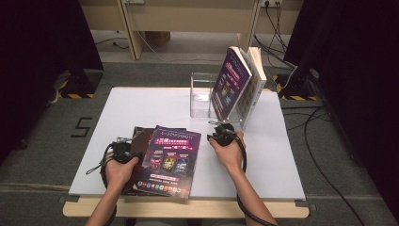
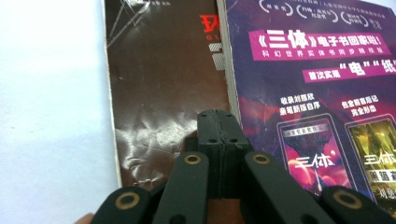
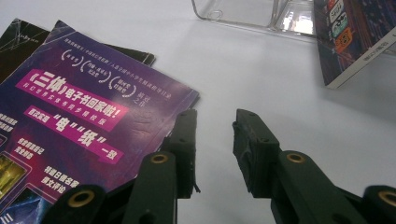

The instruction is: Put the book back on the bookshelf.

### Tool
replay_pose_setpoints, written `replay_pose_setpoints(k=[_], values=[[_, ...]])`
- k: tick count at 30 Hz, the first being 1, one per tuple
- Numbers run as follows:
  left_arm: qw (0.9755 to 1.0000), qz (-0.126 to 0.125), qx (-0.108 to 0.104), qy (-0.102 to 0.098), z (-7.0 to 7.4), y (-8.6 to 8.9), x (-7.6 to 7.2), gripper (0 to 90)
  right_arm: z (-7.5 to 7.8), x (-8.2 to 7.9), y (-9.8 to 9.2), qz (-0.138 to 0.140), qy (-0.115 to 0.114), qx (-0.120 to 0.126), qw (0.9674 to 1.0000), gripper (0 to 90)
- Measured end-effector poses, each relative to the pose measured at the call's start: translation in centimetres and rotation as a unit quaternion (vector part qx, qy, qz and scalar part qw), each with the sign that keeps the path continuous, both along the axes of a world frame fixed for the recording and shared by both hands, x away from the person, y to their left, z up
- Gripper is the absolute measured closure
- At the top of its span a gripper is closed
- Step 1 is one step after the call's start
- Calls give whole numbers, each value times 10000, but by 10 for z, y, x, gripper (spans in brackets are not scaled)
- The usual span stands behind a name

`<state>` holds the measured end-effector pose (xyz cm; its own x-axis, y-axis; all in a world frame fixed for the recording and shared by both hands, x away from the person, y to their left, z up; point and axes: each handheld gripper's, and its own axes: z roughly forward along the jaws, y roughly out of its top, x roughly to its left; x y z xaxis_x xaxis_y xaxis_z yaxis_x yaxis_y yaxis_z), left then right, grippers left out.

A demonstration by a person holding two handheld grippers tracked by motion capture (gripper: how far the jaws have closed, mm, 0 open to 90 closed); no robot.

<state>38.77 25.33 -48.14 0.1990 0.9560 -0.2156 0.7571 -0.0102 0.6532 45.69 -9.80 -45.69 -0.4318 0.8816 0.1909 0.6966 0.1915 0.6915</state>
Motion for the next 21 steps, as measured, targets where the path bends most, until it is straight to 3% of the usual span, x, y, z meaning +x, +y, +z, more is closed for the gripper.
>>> replay_pose_setpoints(k=[8, 12, 16, 21], values=[[9999, -85, -64, 38, 1, -3, 0, 871, -4, 5, 8, 157, 306, 61, 9994, 690], [9999, -90, -94, 17, 1, -3, 0, 866, -9, 8, 13, 280, 332, -139, 9990, 737], [9999, -56, -131, 3, 2, -1, 0, 846, -12, 14, 16, 226, 432, -102, 9988, 740], [9998, -46, -186, -99, 7, -1, -1, 812, -12, 22, 23, 223, 395, -27, 9990, 706]])
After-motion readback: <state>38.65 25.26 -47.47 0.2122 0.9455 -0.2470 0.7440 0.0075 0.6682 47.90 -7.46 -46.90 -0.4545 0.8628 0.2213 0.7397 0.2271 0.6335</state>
